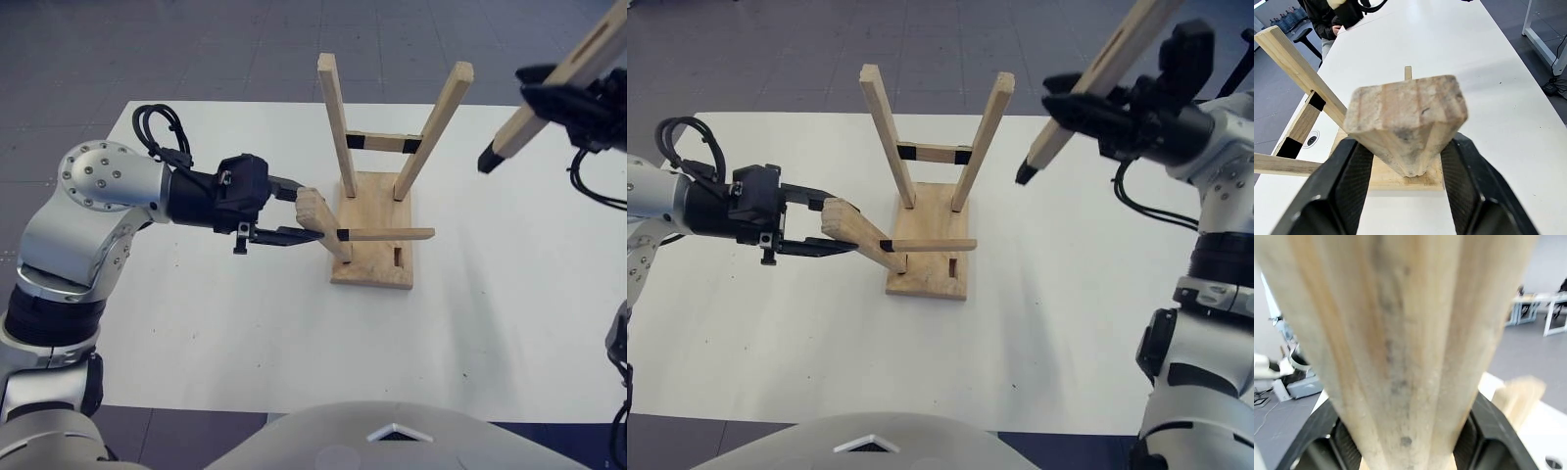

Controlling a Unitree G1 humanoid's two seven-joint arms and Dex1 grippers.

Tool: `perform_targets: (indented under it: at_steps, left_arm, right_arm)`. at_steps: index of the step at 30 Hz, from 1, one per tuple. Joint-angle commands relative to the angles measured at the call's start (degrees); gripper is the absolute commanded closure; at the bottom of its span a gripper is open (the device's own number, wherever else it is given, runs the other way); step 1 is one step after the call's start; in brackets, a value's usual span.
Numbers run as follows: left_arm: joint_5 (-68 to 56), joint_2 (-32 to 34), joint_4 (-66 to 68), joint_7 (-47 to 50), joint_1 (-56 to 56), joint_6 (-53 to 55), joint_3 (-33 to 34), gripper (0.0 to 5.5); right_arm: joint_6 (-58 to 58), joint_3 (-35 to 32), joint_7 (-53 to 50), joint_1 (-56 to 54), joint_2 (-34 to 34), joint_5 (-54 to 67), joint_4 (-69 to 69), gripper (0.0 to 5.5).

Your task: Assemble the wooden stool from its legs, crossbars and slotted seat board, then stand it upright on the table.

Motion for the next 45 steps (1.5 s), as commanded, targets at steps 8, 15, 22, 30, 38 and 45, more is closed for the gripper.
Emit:
perform_targets:
  at_steps: [8,15,22,30,38,45]
  left_arm:
    - [1.0,-0.2,6.3,-6.1,-3.6,1.3,-3.4,3.44]
    - [2.4,0.0,5.7,-6.3,-3.7,0.2,-4.4,3.44]
    - [2.6,0.1,5.6,-7.3,-4.6,-0.1,-5.3,3.44]
    - [2.8,0.2,6.1,-8.3,-5.3,-0.3,-5.9,3.44]
    - [3.4,-0.1,7.5,-9.3,-6.3,-0.9,-6.3,3.44]
    - [3.7,-0.2,7.8,-9.4,-6.6,-1.1,-6.4,3.44]
  right_arm:
    - [-18.8,2.8,5.0,16.3,10.0,-2.8,-4.3,3.46]
    - [-32.8,6.3,5.4,25.7,14.8,-8.3,-8.8,3.46]
    - [-51.4,9.3,3.2,28.8,20.9,-13.9,-4.6,3.46]
    - [-58.5,11.1,0.8,26.3,22.7,-15.2,2.4,3.46]
    - [-59.5,14.3,0.7,29.1,23.2,-15.3,2.5,3.46]
    - [-58.7,13.8,-0.2,25.7,21.8,-15.9,7.3,3.46]
